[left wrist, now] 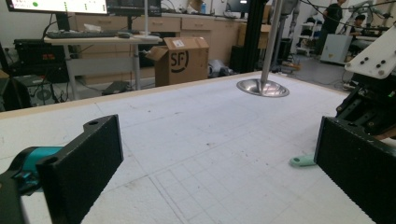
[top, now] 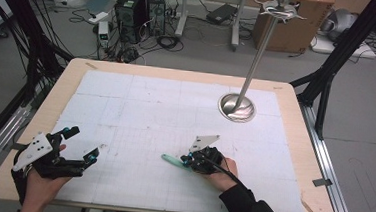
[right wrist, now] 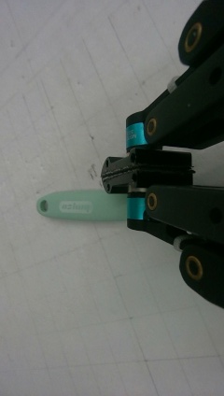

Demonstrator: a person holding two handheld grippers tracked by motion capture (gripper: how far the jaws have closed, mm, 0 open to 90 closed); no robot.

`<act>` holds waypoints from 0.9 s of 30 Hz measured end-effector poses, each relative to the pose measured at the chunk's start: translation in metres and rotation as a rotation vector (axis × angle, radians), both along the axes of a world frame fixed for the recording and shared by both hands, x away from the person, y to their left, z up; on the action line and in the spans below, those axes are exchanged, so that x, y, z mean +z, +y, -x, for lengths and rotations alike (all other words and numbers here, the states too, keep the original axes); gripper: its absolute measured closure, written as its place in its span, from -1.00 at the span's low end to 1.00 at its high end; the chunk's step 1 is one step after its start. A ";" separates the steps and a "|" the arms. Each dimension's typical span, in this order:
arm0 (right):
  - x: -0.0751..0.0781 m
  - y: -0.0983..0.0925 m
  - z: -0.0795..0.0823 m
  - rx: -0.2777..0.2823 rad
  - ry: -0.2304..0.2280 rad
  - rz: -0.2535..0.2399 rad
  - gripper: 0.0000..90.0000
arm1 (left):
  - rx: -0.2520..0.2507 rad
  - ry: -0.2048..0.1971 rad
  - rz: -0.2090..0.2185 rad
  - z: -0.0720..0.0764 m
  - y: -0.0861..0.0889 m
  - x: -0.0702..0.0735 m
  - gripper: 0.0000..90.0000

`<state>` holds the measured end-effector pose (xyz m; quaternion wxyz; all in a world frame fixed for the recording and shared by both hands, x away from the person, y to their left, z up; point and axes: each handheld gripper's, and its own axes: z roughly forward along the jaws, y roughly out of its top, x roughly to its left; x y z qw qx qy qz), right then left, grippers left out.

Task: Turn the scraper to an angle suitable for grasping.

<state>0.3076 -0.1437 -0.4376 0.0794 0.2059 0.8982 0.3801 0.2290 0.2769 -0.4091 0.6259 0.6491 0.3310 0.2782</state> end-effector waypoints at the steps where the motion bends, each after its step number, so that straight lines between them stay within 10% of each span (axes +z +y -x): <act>1: 0.002 -0.001 0.000 0.006 -0.009 -0.014 1.00 | 0.002 -0.001 0.001 0.000 0.000 0.000 -0.96; 14: 0.022 -0.032 0.019 0.031 -0.006 -0.074 0.00 | 0.004 -0.006 0.007 0.000 0.002 0.002 -0.96; 24: 0.036 -0.046 0.029 -0.053 -0.035 -0.015 -1.00 | -0.021 -0.008 0.000 -0.004 -0.004 0.003 -0.96; 27: 0.039 -0.047 0.030 -0.056 -0.029 -0.001 -1.00 | -0.024 -0.009 0.005 -0.005 -0.005 0.003 -0.96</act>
